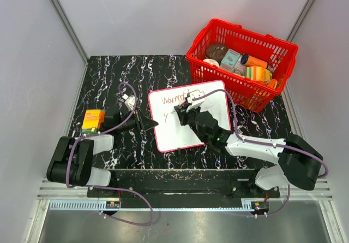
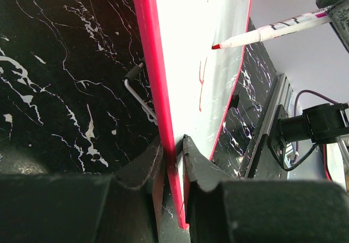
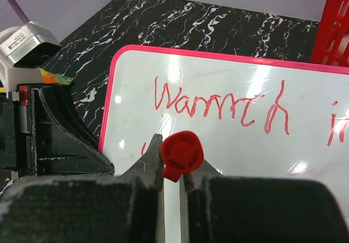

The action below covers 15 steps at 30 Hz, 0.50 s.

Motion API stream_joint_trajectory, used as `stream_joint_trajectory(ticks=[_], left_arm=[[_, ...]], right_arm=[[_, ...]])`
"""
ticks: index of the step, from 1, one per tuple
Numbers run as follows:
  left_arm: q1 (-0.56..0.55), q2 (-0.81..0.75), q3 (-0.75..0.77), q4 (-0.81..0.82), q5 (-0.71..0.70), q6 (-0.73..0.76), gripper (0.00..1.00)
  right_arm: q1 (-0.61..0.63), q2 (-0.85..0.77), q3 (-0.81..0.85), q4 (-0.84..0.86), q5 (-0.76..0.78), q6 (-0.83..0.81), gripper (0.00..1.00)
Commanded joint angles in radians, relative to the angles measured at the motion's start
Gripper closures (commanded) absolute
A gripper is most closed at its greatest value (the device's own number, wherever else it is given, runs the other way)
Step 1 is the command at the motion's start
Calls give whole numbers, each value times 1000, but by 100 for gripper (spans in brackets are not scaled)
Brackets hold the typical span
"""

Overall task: Write a sentence on the whiteboard
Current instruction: Write on the whiteboard with the whiteboard.

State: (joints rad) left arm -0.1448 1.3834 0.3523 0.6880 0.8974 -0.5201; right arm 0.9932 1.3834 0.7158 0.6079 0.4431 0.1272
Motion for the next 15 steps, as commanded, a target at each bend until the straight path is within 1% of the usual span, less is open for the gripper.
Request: stream_joint_trajectory(ticks=[1,15], left_arm=[[-6,5,24,50,-8,63,100],[-6,5,24,47,-9,63,100]], right_arm=[[4,5,19,3,-12,8,100],[4,-35,-18,-51,-30,38,100]])
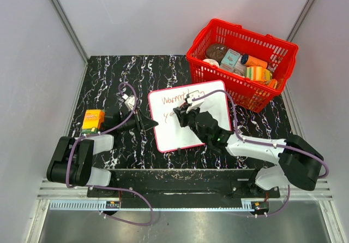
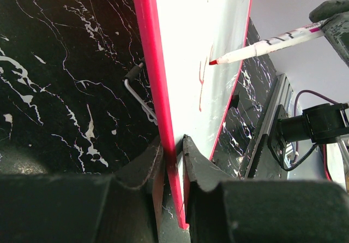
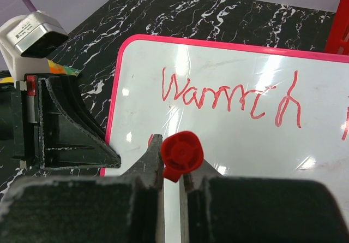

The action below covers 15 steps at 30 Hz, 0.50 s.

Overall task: Write a sentence on the whiteboard
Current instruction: Write on the whiteboard with the whiteboard.

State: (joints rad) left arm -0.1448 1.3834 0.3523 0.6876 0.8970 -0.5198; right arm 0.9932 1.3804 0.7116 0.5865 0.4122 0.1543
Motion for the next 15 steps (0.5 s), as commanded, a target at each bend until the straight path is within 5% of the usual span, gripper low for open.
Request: stream_joint_trajectory(ticks=[1,15], left_arm=[[-6,3,24,49,-9,63,100],[-6,3,24,47,-10,64,100]], right_arm=[[4,-35,-17,-36,2,11,100],[4,-37,-18,-31,105,-1,100]])
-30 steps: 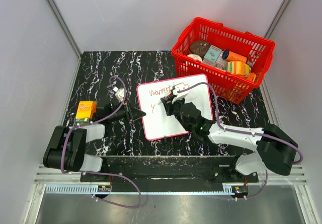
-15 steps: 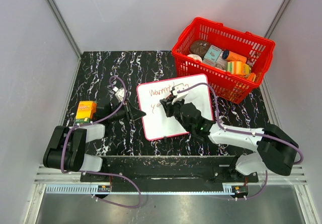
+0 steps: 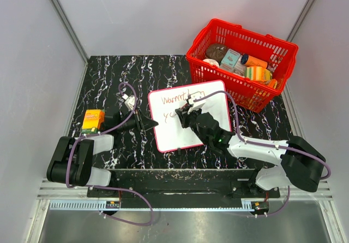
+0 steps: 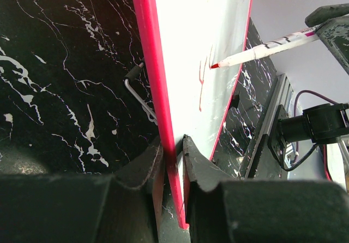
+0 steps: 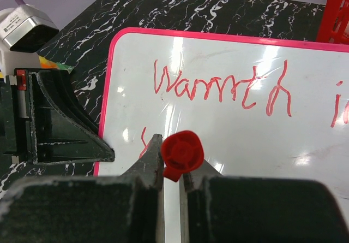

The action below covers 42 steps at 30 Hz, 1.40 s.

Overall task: Write a sentence on the whiteboard
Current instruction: Write on the whiteboard with the whiteboard.

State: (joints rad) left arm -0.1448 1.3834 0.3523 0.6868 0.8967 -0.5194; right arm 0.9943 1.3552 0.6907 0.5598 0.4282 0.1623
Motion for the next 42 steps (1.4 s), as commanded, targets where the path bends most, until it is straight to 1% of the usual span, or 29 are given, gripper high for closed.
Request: stream_joint_trajectory(ticks=[1,6,16,19,22,26,42], left_arm=[[-6,3,24,46,-8,64,100],[-7,3,25,48,-8,64,100],[-7,5,24,48,-7,64,100],[-7,3,25,46,-7,65,100],[-7,3,25,48,-8,65,100],[-7,3,25,46,-8,65,100],[-7,0,22,46,-8,65,100]], right_arm=[[4,-10,3,-1,95,-12,100],[3,18,44,9,112,-20,100],[3,62,104,18,86,-37,100],[3,42,90,14,70,-29,100],[3,-11,52,29,69,-17,100],[3,-67,24,11,92,-20,100],[-8,-18,50,25,93,-18,100]])
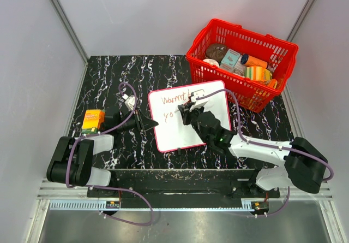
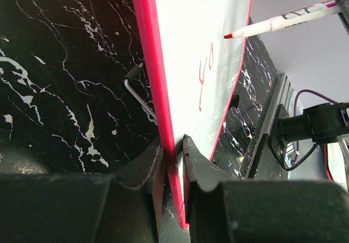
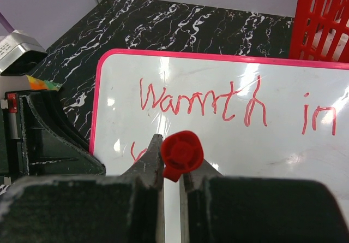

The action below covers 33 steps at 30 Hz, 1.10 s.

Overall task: Write a sentence on the whiteboard
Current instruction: Write on the whiteboard with the whiteboard.

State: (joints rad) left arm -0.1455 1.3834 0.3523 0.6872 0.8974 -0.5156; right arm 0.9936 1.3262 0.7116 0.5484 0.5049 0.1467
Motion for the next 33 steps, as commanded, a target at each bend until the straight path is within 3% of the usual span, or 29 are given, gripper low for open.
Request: stream_joint_trajectory(ticks=[1,33], left_arm=[[-6,2,24,44,-9,62,100],[-8,2,24,43,-8,65,100]], right_arm=[[-7,14,31,36,17,-1,100],[-12,11,-31,4,-26,54,100]])
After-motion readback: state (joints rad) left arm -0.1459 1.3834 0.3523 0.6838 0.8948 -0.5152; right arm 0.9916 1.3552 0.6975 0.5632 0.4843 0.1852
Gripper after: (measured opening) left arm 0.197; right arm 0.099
